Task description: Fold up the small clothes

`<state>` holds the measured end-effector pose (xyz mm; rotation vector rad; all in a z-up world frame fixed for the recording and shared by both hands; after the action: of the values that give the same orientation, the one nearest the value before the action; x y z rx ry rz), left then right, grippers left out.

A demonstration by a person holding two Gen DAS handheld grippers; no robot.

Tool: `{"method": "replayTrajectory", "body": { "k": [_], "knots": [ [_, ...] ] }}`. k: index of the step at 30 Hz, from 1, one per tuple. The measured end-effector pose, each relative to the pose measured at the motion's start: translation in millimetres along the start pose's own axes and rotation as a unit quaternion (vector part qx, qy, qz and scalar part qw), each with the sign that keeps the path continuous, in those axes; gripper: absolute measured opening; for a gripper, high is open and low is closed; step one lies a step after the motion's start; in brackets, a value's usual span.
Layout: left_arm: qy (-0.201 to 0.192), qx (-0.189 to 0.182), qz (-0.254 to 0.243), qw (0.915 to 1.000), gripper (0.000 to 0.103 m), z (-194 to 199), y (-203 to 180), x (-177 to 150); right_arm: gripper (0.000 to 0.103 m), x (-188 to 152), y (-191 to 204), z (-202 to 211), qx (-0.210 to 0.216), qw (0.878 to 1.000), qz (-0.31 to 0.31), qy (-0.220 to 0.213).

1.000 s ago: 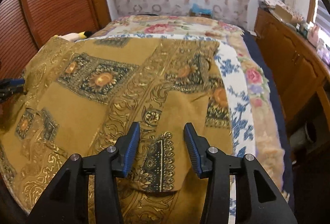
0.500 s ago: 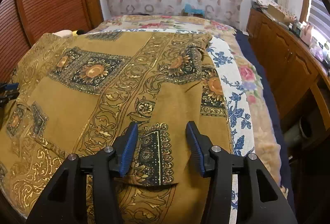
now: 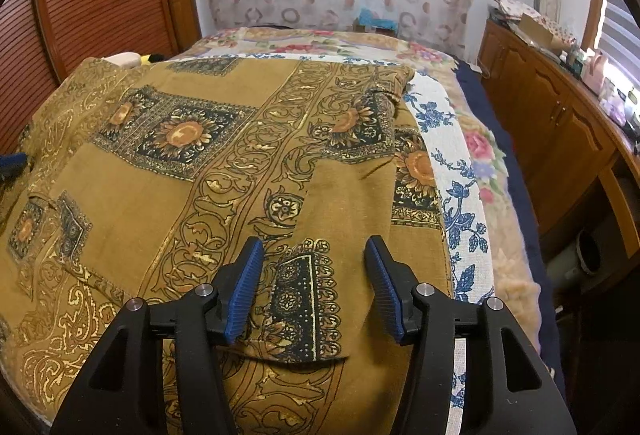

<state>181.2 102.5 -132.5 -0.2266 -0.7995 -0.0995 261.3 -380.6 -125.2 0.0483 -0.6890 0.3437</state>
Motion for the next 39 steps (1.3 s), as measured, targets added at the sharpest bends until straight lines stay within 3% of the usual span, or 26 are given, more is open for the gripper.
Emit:
{"method": "replayTrajectory", "body": {
  "k": [3, 8, 10, 15, 21, 26, 39],
  "knots": [
    [-0.018, 0.023, 0.023, 0.9993, 0.051, 9.9, 20.6, 8.6, 0.054, 0.0, 0.0, 0.0, 0.000, 1.000, 0.000, 0.000],
    [-0.010, 0.088, 0.007, 0.9961, 0.047, 2.4, 46.7, 16.3, 0.055, 0.0, -0.1, -0.1, 0.000, 1.000, 0.000, 0.000],
    [-0.005, 0.096, 0.003, 0.9953, 0.041, -3.9, 50.5, 16.5, 0.055, -0.2, -0.1, -0.1, 0.000, 1.000, 0.000, 0.000],
    [0.002, 0.104, -0.025, 0.9943, 0.022, -12.9, 40.3, 15.4, 0.055, -0.1, -0.4, -0.1, 0.000, 1.000, 0.000, 0.000],
    [0.005, 0.111, -0.035, 0.9931, 0.022, -16.3, 38.3, 18.9, 0.056, -0.1, -0.4, -0.1, 0.000, 1.000, 0.000, 0.000],
    [-0.022, 0.095, -0.042, 0.9944, 0.022, 1.1, 26.9, 26.0, 0.056, -0.1, -0.4, -0.2, 0.000, 1.000, 0.000, 0.000],
    [0.025, 0.084, -0.024, 0.9959, 0.022, -25.7, 37.5, 20.8, 0.056, -0.2, -0.5, -0.4, -0.001, 1.000, 0.000, 0.000]
  ]
}}
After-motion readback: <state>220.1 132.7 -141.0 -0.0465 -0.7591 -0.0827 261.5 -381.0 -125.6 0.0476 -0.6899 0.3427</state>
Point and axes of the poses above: each gripper's, at about its wrist camera, not at the fingertips, and z roughly against the way its jaws point, y to its left, x to its top, the point moved 6 cm from there along -z, roughly the way its jaws point, and after that the axes turned 3 degrees about -x, right-handed, at the moved point
